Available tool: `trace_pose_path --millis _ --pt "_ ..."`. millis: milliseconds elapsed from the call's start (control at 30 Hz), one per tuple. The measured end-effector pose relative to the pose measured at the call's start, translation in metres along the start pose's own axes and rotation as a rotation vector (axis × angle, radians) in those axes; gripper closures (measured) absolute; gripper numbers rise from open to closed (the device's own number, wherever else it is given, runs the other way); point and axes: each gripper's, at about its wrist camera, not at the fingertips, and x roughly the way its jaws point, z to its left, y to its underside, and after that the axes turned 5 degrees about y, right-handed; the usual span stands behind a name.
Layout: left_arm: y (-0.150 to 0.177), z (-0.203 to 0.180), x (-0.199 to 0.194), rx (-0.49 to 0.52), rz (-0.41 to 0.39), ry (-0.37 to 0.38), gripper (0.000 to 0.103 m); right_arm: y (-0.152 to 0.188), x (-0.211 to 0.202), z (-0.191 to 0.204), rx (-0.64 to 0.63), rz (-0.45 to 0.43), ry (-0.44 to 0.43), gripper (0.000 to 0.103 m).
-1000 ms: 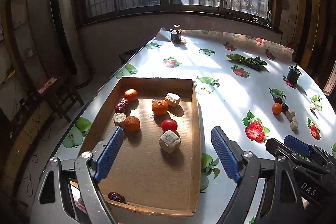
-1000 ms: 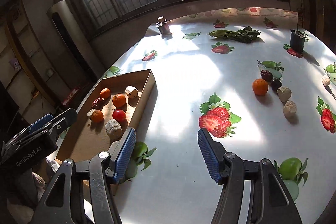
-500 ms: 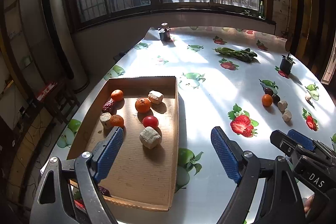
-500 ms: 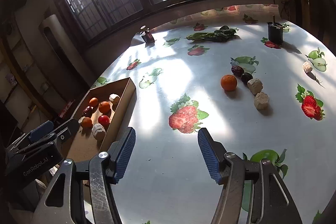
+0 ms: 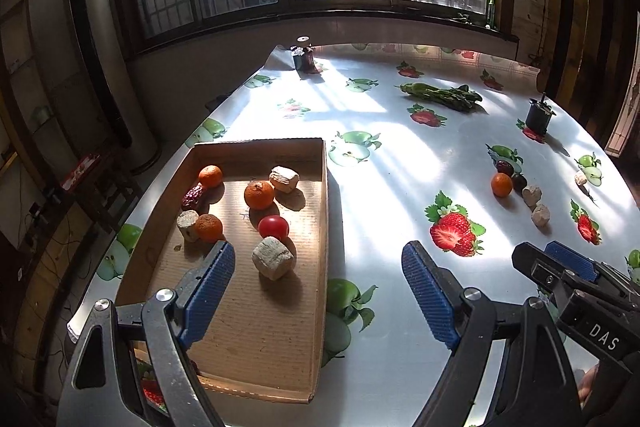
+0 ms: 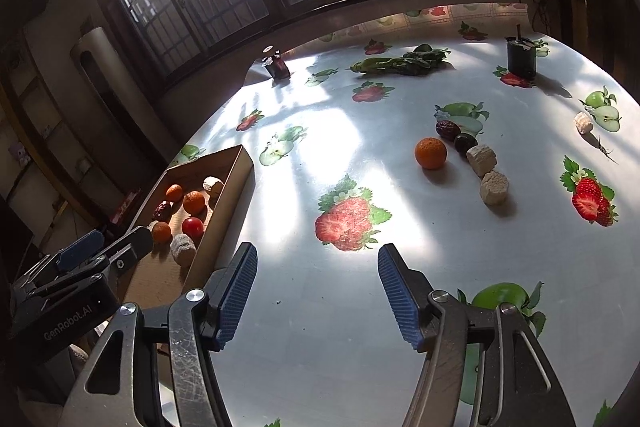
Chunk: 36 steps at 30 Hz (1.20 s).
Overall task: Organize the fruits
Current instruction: 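Move both open tools back over the remaining fruit, then grasp the last orange with the left tool while the right tool grasps a round bread piece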
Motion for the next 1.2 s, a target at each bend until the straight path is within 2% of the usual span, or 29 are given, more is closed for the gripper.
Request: trace_pose_path --millis 167,300,400,467,633,767,867,1000,1100,1200 --pt "-0.002 0.000 0.005 -0.009 0.018 0.035 0.018 -0.009 -0.016 -0.036 0.028 -0.029 0.068 0.036" --pt "-0.003 -0.010 0.012 0.009 0.033 0.065 0.018 -0.015 -0.033 -0.089 0.052 -0.038 0.196 0.034" --pt "-0.006 -0.023 0.021 0.029 0.060 0.119 0.018 -0.024 -0.043 -0.127 0.057 -0.029 0.316 0.034" --pt "-0.009 -0.034 0.025 0.045 0.069 0.147 0.018 -0.031 -0.049 -0.148 0.075 -0.026 0.347 0.034" --pt "-0.024 -0.061 0.037 0.080 0.084 0.225 0.018 -0.047 -0.042 -0.168 0.092 0.004 0.332 0.034" --pt "-0.045 -0.086 0.060 0.101 0.103 0.308 0.018 -0.052 -0.001 -0.150 0.028 0.056 0.270 0.034" --pt "-0.057 -0.102 0.092 0.101 0.137 0.336 0.018 -0.052 0.032 -0.133 -0.028 0.099 0.235 0.035" --pt "-0.066 -0.117 0.135 0.026 0.212 0.456 0.035 -0.050 0.062 -0.119 -0.079 0.120 0.244 0.048" --pt "-0.068 -0.129 0.160 -0.004 0.232 0.491 0.035 -0.046 0.076 -0.117 -0.087 0.140 0.244 0.050" --pt "-0.067 -0.146 0.178 0.017 0.253 0.502 0.035 -0.047 0.080 -0.113 -0.106 0.124 0.247 0.052"
